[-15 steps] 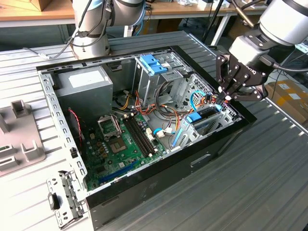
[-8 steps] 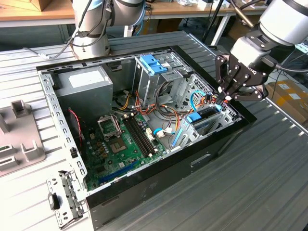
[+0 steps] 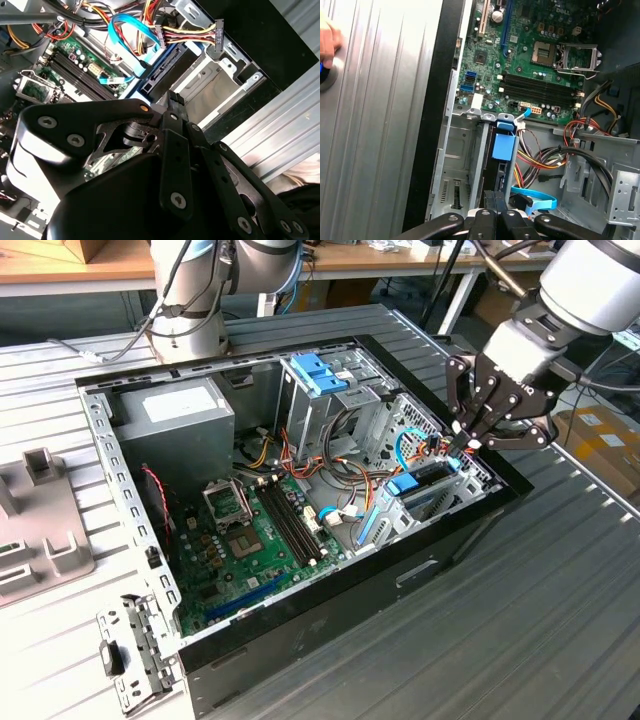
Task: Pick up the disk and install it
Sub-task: 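Insert the first disk wire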
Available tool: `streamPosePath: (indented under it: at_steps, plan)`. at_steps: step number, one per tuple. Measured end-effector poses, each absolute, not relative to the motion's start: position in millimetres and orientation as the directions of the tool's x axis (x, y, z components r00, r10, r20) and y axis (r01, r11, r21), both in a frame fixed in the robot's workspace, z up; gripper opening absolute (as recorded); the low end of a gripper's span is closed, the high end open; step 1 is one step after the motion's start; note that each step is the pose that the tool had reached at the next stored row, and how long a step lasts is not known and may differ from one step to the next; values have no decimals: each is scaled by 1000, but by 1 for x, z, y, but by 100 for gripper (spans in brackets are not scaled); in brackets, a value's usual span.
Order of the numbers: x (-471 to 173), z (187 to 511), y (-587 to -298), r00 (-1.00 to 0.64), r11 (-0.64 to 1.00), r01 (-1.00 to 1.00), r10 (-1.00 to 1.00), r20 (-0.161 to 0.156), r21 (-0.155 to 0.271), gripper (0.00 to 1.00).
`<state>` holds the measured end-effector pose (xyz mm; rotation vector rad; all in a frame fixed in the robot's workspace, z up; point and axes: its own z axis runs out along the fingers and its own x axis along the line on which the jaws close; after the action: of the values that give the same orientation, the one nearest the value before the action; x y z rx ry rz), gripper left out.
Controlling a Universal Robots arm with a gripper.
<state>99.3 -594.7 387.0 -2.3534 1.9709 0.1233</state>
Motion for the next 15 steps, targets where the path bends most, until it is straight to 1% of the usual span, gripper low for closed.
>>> streamPosePath:
  at_steps: [15]
  plan:
    - [99, 387, -595, 277, -279, -960, -955, -106, -2, 11]
